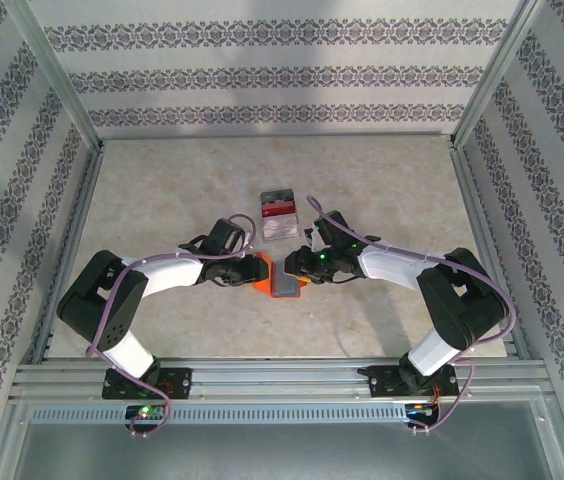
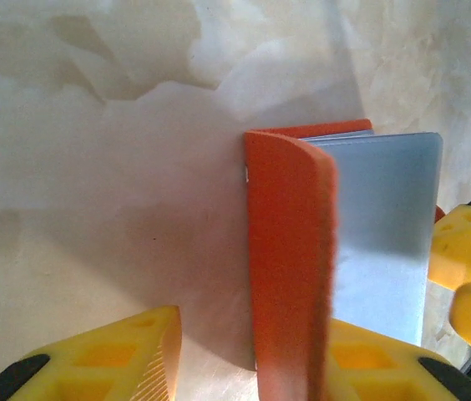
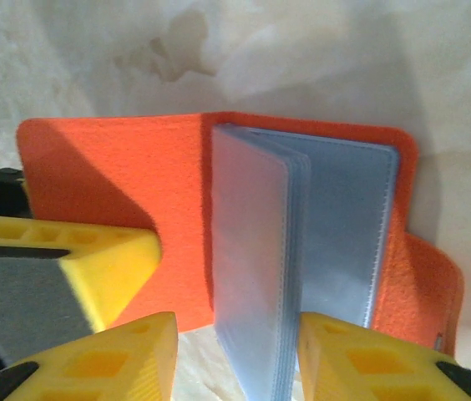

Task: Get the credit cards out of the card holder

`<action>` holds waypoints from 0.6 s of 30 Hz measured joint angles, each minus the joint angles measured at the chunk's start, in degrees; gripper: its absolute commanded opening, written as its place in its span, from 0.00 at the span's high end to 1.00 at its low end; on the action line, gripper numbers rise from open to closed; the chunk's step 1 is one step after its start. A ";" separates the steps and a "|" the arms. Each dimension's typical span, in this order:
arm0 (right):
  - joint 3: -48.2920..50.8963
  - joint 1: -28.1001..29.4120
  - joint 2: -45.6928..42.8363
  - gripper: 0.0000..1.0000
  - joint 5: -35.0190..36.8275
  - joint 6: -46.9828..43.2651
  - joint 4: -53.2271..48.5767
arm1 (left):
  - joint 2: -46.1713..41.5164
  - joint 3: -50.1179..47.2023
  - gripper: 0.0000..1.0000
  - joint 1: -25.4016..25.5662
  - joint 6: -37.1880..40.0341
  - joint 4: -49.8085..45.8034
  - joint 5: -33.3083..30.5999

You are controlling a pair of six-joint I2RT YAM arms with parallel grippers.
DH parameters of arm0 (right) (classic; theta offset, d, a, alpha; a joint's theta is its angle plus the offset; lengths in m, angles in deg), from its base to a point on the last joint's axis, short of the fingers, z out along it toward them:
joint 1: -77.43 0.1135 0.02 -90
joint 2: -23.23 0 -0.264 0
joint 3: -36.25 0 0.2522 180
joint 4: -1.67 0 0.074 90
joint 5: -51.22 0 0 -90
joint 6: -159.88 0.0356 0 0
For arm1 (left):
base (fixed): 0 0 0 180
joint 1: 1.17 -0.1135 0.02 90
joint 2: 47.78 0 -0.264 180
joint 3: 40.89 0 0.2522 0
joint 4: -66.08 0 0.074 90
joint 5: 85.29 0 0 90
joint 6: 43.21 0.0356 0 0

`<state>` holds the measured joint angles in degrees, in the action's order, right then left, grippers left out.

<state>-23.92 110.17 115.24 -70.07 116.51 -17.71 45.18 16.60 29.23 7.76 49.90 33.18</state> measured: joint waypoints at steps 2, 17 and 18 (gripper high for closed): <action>0.09 0.00 -0.02 0.58 -0.83 0.42 1.03 | -0.02 -0.22 0.59 0.00 -0.02 0.11 0.00; 0.09 0.44 0.00 0.58 -3.78 2.67 6.12 | -5.46 -2.51 0.46 -1.64 -0.63 0.72 -0.31; 0.09 0.63 0.02 0.58 -3.85 2.75 6.29 | -6.14 -2.51 0.46 -1.99 -0.63 0.72 -0.44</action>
<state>-23.84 110.80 115.26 -73.92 119.26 -11.42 39.04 14.08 27.24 7.13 50.62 32.74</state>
